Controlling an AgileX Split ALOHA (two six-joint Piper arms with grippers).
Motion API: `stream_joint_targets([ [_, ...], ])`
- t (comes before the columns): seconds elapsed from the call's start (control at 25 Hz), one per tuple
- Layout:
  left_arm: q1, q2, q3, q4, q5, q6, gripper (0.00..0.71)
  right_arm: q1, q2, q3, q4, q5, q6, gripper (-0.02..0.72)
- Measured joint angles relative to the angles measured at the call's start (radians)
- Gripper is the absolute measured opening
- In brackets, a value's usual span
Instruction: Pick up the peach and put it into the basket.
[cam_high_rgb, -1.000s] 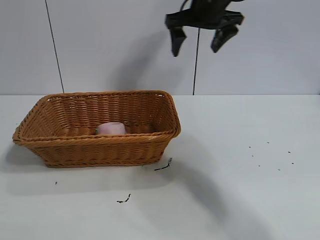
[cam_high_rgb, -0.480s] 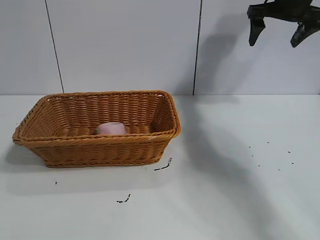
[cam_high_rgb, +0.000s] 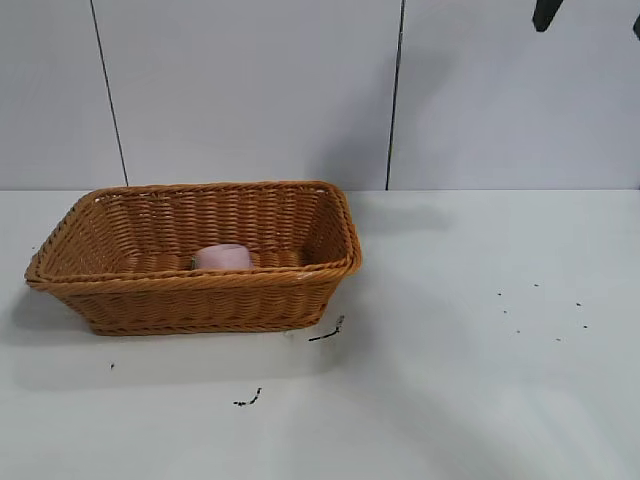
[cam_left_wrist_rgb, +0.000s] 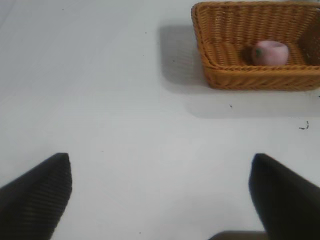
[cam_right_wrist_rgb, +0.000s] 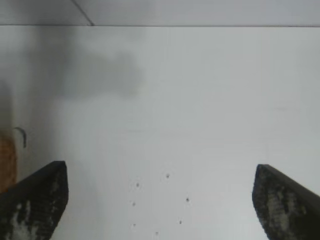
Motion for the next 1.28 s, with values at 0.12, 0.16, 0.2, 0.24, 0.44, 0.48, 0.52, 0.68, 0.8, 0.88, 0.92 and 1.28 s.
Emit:
stream_joint_targets([
  [0.12,0.000,0.000,0.000,0.000,0.000,0.000,0.693,0.010,-0.179,0.188,0.003,0.000,-0.001,0.696],
  [0.16,0.000,0.000,0.000,0.000,0.000,0.000,0.693,0.013,-0.242,0.258,0.006,0.000,-0.001,0.696],
  [0.2,0.000,0.000,0.000,0.000,0.000,0.000,0.693,0.015,-0.305,0.330,0.007,0.000,-0.001,0.696],
  [0.24,0.000,0.000,0.000,0.000,0.000,0.000,0.693,0.015,-0.367,0.402,0.007,0.000,-0.001,0.696],
  [0.44,0.000,0.000,0.000,0.000,0.000,0.000,0.693,0.015,-0.643,0.746,0.008,-0.002,-0.001,0.696],
  [0.48,0.000,0.000,0.000,0.000,0.000,0.000,0.693,0.015,-0.704,0.820,0.008,-0.011,-0.001,0.696],
  [0.52,0.000,0.000,0.000,0.000,0.000,0.000,0.693,0.015,-0.768,0.892,0.008,-0.026,-0.001,0.696],
  [0.68,0.000,0.000,0.000,0.000,0.000,0.000,0.693,0.015,-0.998,1.126,0.008,-0.102,-0.001,0.696],
  [0.8,0.000,0.000,0.000,0.000,0.000,0.000,0.693,0.015,-1.185,1.245,0.008,-0.137,-0.002,0.696],
  [0.88,0.000,0.000,0.000,0.000,0.000,0.000,0.693,0.015,-1.292,1.301,0.008,-0.161,-0.002,0.696],
  [0.92,0.000,0.000,0.000,0.000,0.000,0.000,0.693,0.015,-1.343,1.314,0.007,-0.162,-0.002,0.696],
  [1.28,0.000,0.000,0.000,0.000,0.000,0.000,0.693,0.015,-1.648,1.322,0.007,-0.182,-0.002,0.696],
])
